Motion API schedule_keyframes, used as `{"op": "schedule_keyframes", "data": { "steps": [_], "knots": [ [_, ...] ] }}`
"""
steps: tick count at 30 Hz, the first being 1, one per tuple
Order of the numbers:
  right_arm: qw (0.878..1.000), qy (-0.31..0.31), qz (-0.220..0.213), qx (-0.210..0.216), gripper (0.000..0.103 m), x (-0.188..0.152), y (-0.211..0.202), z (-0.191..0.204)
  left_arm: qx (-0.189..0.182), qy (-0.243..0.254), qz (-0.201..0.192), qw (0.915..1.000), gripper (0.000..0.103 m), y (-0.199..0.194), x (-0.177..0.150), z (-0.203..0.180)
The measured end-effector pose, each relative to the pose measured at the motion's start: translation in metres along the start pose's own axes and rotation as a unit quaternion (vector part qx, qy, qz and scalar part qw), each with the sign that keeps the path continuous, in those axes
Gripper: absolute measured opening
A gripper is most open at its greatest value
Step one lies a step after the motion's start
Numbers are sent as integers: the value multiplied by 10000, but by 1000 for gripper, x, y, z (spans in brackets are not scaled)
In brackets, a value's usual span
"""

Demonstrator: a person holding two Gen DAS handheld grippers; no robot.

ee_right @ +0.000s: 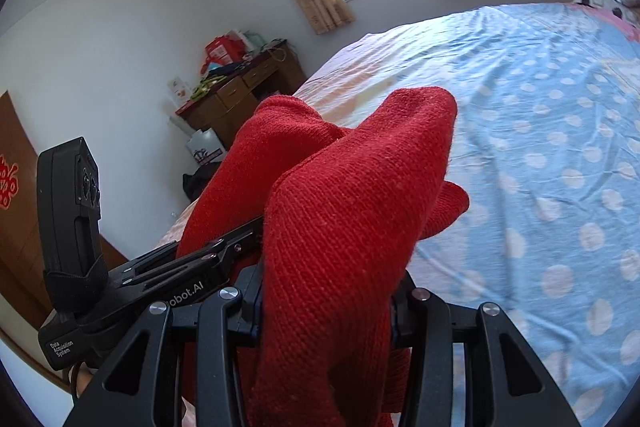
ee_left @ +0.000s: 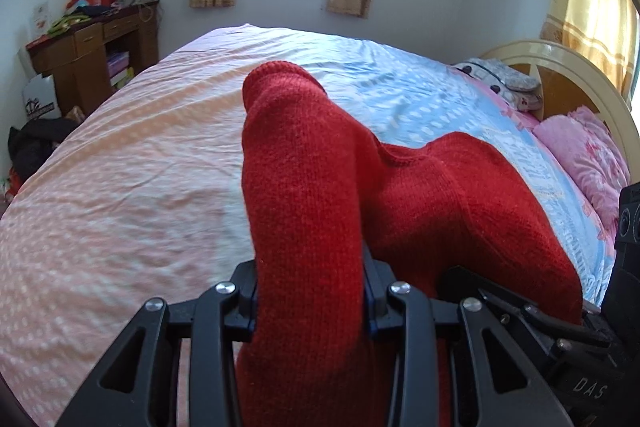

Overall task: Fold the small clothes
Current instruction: 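Lift the folded sweater with both tools and carry it across the bed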

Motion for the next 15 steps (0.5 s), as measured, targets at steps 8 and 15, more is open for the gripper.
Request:
{"op": "schedule_keyframes", "data": {
  "steps": [8, 15],
  "knots": [
    [9991, -261, 191, 260, 45, -11, 19, 53, 283, -316, -134, 9990, 38, -24, -1, 49],
    [9965, -538, 369, 528, 45, -22, 45, 103, 636, -519, -276, 9962, 38, -41, 0, 91]
  ]
}}
Point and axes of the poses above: each gripper's, at about its wrist camera, not at the fingertips, and y roughly the way its jaws point, z to its left, x to its top, the point moved 2 cm from there along y, roughly the way its jaws point, and after that the axes turned 15 degrees about -z, right-handed, at the moved point
